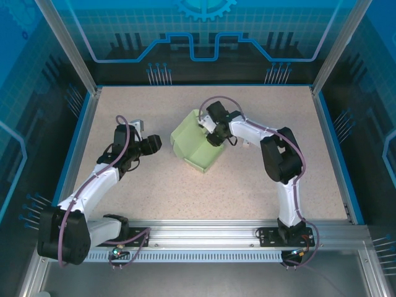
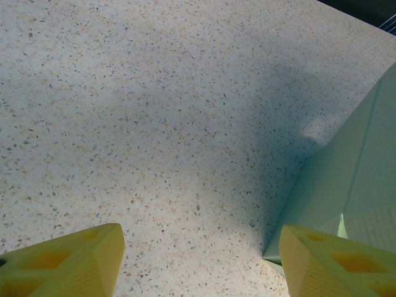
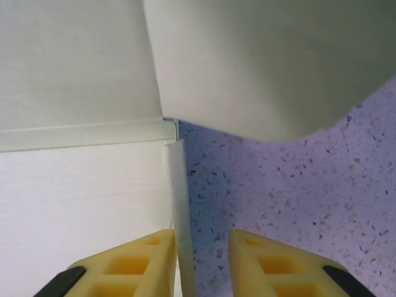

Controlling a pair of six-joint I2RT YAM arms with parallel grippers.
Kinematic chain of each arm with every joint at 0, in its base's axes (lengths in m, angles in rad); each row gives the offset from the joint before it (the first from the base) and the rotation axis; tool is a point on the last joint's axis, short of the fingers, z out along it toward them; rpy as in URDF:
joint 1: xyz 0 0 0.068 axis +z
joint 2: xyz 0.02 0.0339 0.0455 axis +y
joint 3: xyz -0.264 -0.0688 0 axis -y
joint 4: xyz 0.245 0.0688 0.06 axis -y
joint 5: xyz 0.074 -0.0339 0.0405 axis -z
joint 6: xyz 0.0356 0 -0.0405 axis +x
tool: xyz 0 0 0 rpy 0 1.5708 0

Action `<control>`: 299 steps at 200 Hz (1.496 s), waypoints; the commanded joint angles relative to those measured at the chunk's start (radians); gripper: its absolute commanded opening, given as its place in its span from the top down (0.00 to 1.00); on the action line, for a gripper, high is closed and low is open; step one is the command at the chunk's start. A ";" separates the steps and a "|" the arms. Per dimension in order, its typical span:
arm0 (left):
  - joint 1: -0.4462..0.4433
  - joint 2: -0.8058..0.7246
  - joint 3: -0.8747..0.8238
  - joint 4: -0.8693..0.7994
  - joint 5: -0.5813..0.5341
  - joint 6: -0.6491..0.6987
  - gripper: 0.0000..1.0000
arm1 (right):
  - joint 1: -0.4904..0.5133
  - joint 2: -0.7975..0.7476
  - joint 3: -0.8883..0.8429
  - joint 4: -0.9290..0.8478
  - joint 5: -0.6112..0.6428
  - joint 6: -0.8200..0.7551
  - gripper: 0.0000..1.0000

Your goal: Fold the paper box

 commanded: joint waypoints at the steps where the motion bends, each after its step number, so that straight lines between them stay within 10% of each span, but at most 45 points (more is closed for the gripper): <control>1: 0.009 -0.009 0.010 0.019 0.031 0.020 0.32 | 0.001 0.035 0.036 -0.003 0.009 -0.031 0.75; 129: 0.009 -0.002 0.007 0.027 0.050 0.019 0.32 | 0.061 0.101 -0.043 -0.006 0.382 -0.024 0.95; 175: 0.007 -0.006 0.008 0.027 0.056 0.015 0.32 | 0.058 0.008 -0.057 -0.006 0.334 0.031 0.94; 299: 0.001 -0.023 0.004 0.026 0.077 -0.001 0.32 | 0.020 -0.196 -0.129 -0.008 0.118 0.246 0.53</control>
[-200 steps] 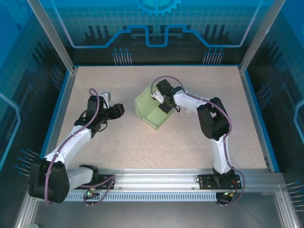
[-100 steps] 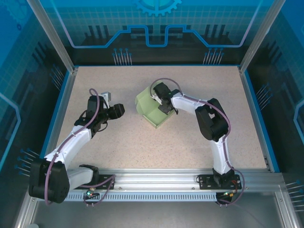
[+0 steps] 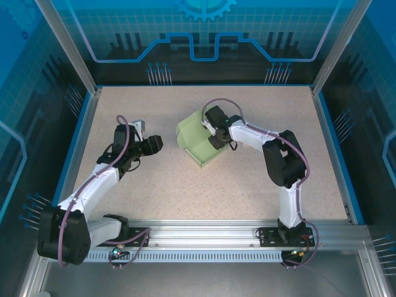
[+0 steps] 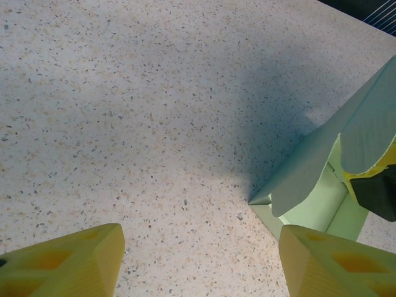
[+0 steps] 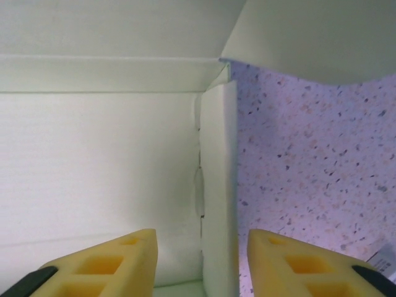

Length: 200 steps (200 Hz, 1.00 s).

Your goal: Fold the paper box

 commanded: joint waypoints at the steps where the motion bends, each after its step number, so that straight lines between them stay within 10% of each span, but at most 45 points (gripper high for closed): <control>1: 0.001 -0.022 0.005 0.026 0.029 0.000 0.32 | -0.018 -0.116 -0.030 -0.011 -0.063 0.063 0.53; 70: -0.153 -0.042 -0.029 0.168 0.048 -0.022 0.32 | -0.211 -0.392 -0.254 0.012 -0.174 0.311 0.41; 200: -0.219 -0.037 0.006 0.125 -0.006 0.010 0.32 | -0.305 -0.013 -0.042 -0.092 -0.101 0.451 0.36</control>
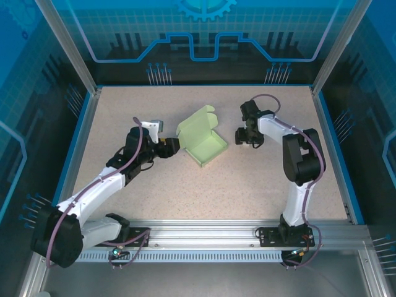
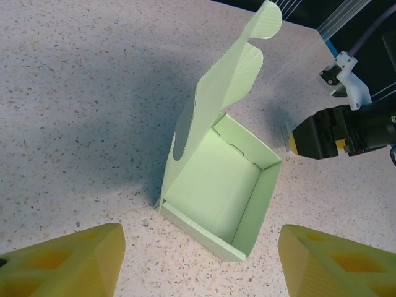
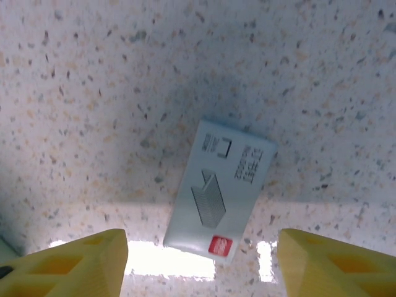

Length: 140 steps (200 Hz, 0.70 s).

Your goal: Fold the paper box

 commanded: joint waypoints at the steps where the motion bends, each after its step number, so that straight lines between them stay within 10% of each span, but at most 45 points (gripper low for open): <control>1: -0.008 -0.016 0.018 -0.017 -0.023 0.012 0.32 | -0.005 0.035 0.048 -0.025 0.017 0.033 0.37; 140: -0.008 -0.031 0.013 -0.044 -0.039 0.032 0.32 | -0.004 0.047 0.058 -0.005 0.082 0.030 0.68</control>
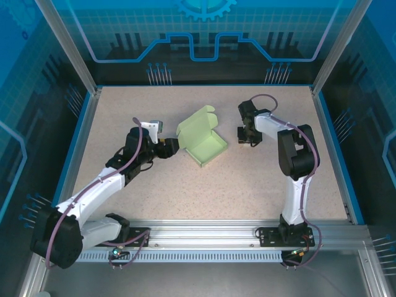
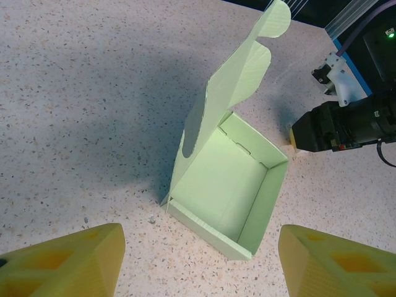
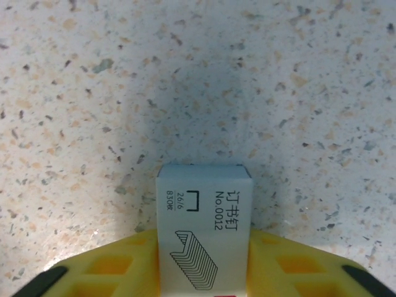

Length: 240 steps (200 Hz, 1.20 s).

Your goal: Fold the paper box

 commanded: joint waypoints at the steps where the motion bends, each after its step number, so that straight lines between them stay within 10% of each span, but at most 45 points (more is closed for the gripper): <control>1: -0.008 -0.023 0.013 -0.028 -0.023 0.027 0.32 | -0.004 -0.038 0.001 0.000 0.039 -0.002 0.68; 50: -0.003 -0.042 -0.013 -0.059 -0.115 0.034 0.31 | 0.175 -0.298 -0.151 0.085 -0.030 -0.041 0.67; 94: 0.006 -0.053 -0.015 -0.056 -0.149 0.023 0.30 | 0.382 -0.225 -0.060 0.063 -0.018 0.023 0.66; 182: 0.008 -0.069 -0.024 -0.063 -0.158 0.027 0.29 | 0.413 -0.053 0.029 0.131 -0.032 0.064 0.53; 240: 0.014 -0.094 -0.025 -0.034 -0.197 -0.013 0.27 | 0.401 -0.241 -0.081 0.177 -0.024 -0.045 0.38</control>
